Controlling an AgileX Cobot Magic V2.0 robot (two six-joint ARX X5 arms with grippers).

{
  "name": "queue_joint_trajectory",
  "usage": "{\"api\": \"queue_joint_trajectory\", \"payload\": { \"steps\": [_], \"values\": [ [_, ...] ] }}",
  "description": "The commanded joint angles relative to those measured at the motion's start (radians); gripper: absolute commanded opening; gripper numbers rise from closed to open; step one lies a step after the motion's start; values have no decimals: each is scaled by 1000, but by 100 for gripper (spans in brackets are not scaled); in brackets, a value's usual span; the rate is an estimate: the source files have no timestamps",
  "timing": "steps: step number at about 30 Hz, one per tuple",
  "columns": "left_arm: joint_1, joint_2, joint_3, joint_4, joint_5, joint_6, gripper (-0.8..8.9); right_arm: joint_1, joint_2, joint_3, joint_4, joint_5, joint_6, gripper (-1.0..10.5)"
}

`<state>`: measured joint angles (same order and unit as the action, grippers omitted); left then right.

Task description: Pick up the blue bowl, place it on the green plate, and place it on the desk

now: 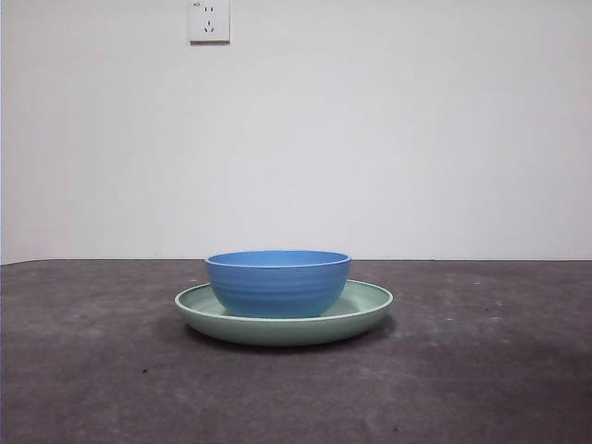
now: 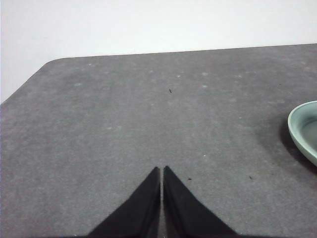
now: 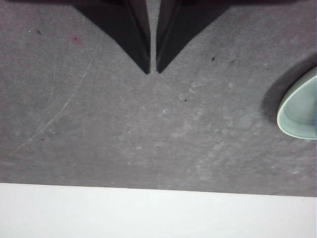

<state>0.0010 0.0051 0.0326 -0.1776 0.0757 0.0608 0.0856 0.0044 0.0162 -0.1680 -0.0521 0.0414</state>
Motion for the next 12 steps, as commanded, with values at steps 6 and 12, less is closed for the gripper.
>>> {"api": "queue_joint_trajectory", "payload": {
  "steps": [6,12],
  "values": [
    [2,-2,-21,-8,-2,-6,9,1,-1,-5,14,1,11,16],
    [2,-2,-21,-8,-2,-6,9,1,-1,-5,14,1,11,16]
  ]
}}
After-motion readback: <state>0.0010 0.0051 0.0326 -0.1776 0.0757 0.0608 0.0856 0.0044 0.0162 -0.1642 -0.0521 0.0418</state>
